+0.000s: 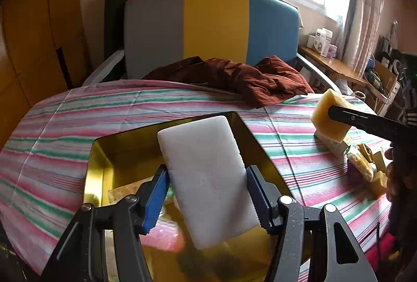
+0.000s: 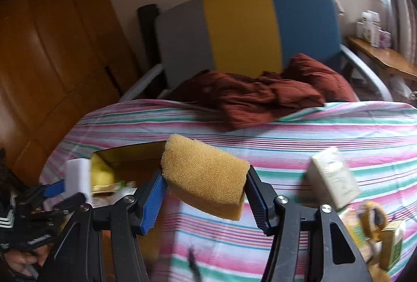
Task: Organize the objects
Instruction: 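Lower both sponges into the gold tray and open both grippers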
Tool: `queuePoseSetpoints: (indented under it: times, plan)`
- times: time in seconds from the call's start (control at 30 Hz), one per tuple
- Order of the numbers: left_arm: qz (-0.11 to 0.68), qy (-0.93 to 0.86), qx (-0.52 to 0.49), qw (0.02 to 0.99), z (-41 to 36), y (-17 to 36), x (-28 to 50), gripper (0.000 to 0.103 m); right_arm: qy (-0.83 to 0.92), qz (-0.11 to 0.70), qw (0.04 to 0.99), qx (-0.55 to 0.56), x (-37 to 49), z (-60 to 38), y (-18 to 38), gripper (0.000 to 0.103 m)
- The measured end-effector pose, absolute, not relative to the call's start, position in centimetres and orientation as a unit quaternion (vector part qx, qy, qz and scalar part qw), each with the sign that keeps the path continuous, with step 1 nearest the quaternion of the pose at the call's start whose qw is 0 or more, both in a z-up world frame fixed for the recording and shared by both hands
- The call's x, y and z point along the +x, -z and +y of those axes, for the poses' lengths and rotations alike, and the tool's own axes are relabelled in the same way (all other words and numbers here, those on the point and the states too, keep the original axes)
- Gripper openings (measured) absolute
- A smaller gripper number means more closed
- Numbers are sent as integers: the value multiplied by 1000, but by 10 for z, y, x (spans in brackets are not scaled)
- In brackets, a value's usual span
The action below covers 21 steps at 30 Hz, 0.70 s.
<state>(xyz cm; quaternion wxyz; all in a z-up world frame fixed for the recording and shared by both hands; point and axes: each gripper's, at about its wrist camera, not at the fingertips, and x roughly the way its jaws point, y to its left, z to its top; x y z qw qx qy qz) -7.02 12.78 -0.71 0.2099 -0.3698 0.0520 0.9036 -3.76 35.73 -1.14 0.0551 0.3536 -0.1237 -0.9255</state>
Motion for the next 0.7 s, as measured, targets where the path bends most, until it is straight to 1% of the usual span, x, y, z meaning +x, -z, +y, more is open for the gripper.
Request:
queuePoseSetpoints:
  times: [0.1, 0.27, 0.33, 0.37, 0.4, 0.47, 0.57, 0.63, 0.7]
  plan:
    - [41, -905, -373, 202, 113, 11, -72, 61, 924, -114, 70, 359, -42, 331, 10, 59]
    - [38, -906, -380, 181, 92, 17, -86, 62, 915, -121, 90, 374, -59, 293, 11, 59]
    - [38, -909, -377, 173, 84, 17, -94, 63, 915, -130, 91, 372, -70, 280, 9, 63]
    - [37, -910, -375, 171, 80, 17, -98, 67, 915, -134, 91, 370, -75, 274, 7, 65]
    - [41, -909, -379, 169, 77, 18, -103, 71, 914, -138, 95, 370, -80, 268, 5, 74]
    - [35, -910, -381, 161, 70, 17, -106, 80, 915, -140, 90, 369, -86, 259, 3, 87]
    - [23, -914, -377, 147, 56, 15, -104, 88, 916, -135, 89, 366, -88, 248, 2, 87]
    - [13, -913, -382, 143, 48, 18, -101, 91, 916, -131, 88, 369, -84, 245, 4, 87]
    - [5, -911, -387, 145, 42, 20, -99, 91, 915, -126, 89, 373, -80, 243, 7, 92]
